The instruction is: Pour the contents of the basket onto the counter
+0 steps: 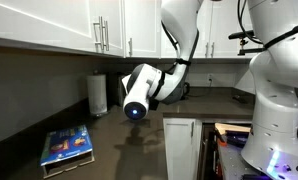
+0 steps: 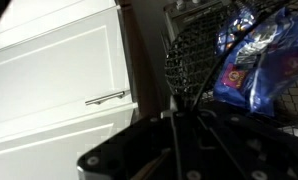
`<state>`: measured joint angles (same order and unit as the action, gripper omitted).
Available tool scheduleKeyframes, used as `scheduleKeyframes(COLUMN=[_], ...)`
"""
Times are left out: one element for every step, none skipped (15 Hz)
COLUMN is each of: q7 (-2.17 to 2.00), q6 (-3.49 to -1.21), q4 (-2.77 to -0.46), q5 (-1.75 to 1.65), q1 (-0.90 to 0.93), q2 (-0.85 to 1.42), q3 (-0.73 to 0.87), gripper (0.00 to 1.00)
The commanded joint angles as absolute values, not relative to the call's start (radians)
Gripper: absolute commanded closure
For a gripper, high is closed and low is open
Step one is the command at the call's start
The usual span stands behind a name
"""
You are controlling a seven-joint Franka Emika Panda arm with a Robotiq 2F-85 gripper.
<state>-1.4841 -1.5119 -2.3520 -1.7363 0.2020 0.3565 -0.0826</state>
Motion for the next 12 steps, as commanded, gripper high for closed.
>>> scheduleKeyframes(q7=[-1.48, -1.48, -1.478, -1.481, -1.475, -1.477, -1.475, -1.474, -1.472, -1.47, -1.469, -1.468], q6=[-1.392, -1.371, -1.349, -1.327, -1.31, -1.292, -1.277, -1.259, -1.242, -1.227, -1.212, -1.202], q4=[-2.343, -2.343, -2.343, -2.341, -2.34, -2.339, -2.336, -2.334, -2.33, -2.328, -2.326, -2.326], q5=[-1.755, -1.754, -1.755, -1.757, -1.758, -1.761, -1.762, -1.764, -1.764, -1.765, -1.764, -1.765], q1=[0.194, 0.195, 0.197, 0.198, 0.198, 0.199, 0.199, 0.2, 0.202, 0.203, 0.205, 0.206], q2=[0.389, 0.397, 0.405, 0.415, 0.422, 0.428, 0.434, 0.441, 0.448, 0.453, 0.458, 0.462], q3=[-0.116, -0.122, -0.127, -0.132, -0.136, -0.139, -0.142, -0.145, -0.148, -0.151, -0.155, -0.159], gripper=[0.95, 0.95, 0.95, 0.95, 0.95, 0.95, 0.95, 0.95, 0.95, 0.95, 0.95, 0.95])
